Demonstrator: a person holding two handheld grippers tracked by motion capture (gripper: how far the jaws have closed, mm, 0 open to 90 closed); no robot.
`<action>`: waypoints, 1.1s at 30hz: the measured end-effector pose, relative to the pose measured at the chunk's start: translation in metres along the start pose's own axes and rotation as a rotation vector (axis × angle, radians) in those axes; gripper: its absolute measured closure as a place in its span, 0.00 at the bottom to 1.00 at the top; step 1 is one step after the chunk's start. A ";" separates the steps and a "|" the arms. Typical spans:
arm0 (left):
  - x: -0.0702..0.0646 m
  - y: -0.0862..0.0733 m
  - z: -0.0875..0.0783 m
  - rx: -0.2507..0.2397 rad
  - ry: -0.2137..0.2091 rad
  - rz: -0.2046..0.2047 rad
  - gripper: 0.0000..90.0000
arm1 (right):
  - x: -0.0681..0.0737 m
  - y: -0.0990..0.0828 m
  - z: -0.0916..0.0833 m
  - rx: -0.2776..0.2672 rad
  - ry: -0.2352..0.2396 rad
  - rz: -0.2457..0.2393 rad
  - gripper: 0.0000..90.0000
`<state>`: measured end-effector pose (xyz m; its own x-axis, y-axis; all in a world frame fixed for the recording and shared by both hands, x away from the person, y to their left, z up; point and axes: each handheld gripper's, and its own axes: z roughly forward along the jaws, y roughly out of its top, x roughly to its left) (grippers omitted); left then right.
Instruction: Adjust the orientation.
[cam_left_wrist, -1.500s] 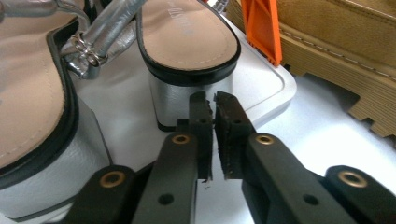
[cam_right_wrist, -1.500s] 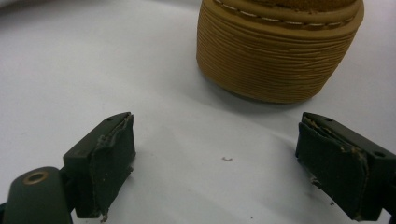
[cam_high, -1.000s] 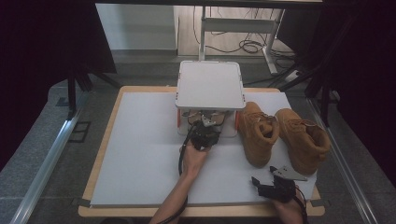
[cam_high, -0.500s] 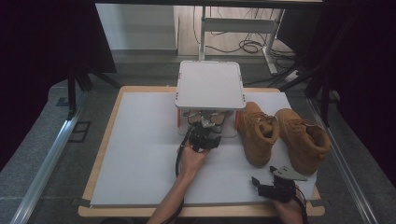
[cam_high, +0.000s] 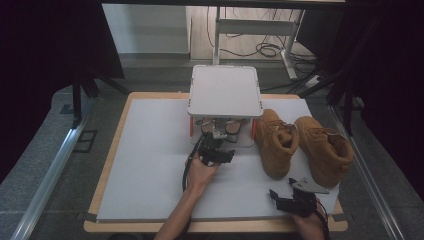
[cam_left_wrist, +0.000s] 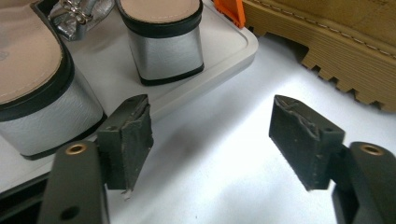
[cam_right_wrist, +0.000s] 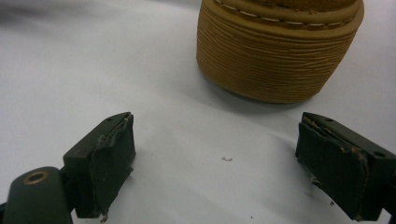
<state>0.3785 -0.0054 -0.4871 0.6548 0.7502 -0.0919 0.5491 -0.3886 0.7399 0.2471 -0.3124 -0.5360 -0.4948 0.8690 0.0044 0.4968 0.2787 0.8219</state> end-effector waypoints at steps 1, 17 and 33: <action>0.000 -0.001 -0.001 -0.002 0.002 0.005 0.31 | 0.000 0.000 0.000 0.000 0.000 0.000 0.13; 0.006 -0.012 -0.018 -0.009 -0.027 0.077 0.15 | 0.000 0.000 0.000 0.001 0.000 0.000 0.13; 0.014 -0.024 -0.038 -0.015 -0.108 0.073 0.13 | 0.000 0.000 0.000 0.001 0.000 -0.001 0.13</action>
<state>0.3546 0.0343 -0.4805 0.7451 0.6581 -0.1082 0.4906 -0.4310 0.7573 0.2471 -0.3123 -0.5360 -0.4950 0.8689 0.0032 0.4969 0.2801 0.8213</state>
